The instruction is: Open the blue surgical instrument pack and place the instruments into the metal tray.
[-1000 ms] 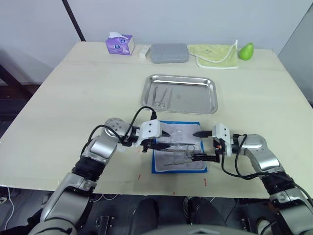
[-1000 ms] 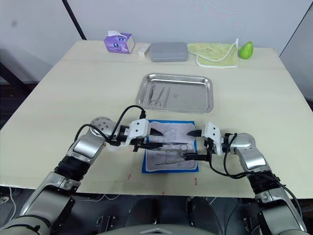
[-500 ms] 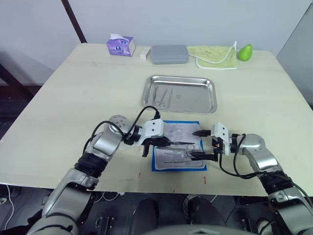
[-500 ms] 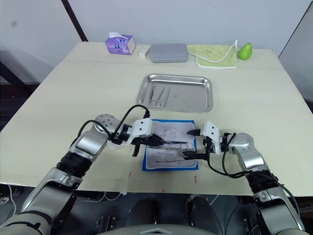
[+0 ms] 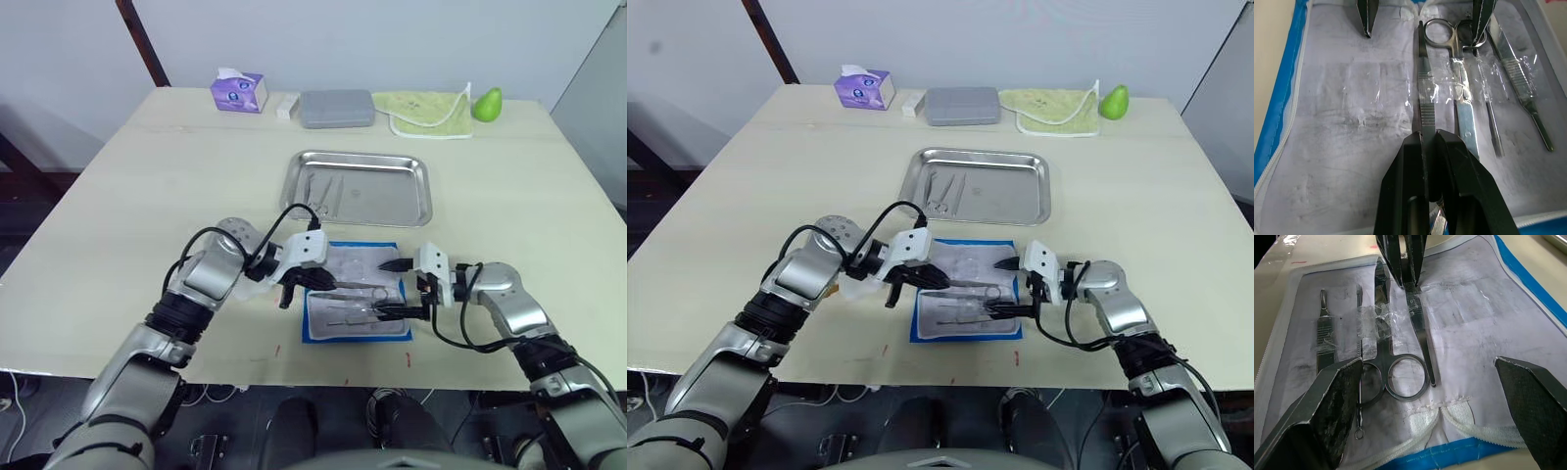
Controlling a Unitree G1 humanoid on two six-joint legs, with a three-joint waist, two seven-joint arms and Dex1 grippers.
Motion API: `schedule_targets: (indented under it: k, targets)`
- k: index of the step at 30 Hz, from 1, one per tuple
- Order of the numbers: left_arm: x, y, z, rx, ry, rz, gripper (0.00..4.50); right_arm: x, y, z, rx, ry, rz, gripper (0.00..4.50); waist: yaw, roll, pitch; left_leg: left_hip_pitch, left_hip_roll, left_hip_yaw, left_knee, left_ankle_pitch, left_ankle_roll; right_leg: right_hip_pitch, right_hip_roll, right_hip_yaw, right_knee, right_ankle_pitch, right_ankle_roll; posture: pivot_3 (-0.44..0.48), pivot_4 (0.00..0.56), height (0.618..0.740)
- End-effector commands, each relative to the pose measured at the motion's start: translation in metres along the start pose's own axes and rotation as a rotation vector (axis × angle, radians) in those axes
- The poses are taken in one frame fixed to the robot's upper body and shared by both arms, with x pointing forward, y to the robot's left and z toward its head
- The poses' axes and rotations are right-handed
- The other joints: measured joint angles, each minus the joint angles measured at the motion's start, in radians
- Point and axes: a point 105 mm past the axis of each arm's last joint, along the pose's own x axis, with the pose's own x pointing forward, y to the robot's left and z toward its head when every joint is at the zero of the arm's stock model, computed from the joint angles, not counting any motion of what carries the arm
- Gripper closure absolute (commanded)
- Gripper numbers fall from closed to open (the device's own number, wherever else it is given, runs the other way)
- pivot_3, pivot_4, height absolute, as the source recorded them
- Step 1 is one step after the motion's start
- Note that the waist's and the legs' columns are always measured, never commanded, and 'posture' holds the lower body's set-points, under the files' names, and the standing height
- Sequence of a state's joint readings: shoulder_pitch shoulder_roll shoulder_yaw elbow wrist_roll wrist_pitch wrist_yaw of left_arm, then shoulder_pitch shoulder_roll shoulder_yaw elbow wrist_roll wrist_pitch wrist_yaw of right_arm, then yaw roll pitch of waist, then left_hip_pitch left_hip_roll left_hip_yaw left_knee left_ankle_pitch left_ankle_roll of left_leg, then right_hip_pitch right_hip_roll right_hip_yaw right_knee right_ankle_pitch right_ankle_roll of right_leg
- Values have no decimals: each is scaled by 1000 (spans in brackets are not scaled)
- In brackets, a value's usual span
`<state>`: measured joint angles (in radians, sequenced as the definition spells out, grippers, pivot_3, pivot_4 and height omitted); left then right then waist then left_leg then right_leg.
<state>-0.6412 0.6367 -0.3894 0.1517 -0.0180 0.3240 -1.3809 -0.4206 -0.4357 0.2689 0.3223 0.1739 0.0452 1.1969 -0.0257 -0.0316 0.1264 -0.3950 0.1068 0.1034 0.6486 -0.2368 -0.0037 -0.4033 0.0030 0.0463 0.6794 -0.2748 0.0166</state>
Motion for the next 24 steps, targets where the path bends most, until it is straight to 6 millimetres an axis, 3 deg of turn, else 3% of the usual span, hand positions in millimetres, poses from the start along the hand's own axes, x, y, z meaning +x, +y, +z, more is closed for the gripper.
schedule_targets:
  k: [1,12,24]
  targets:
    - [-13,7,21,60,-7,20,4474,7,23,-57,136,220,52,0,-1,0,0,0,0,0,0,0,0,0,0,0,0,0,0,0,150,740]
    - [-27,10,28,50,12,35,4474,6,25,-63,149,258,61,0,-14,0,0,0,0,0,0,0,0,0,0,0,0,0,0,0,150,740]
    - [-49,4,12,10,50,53,4474,5,23,-63,147,263,64,0,-16,0,0,0,1,0,0,0,0,0,1,0,0,0,0,0,150,740]
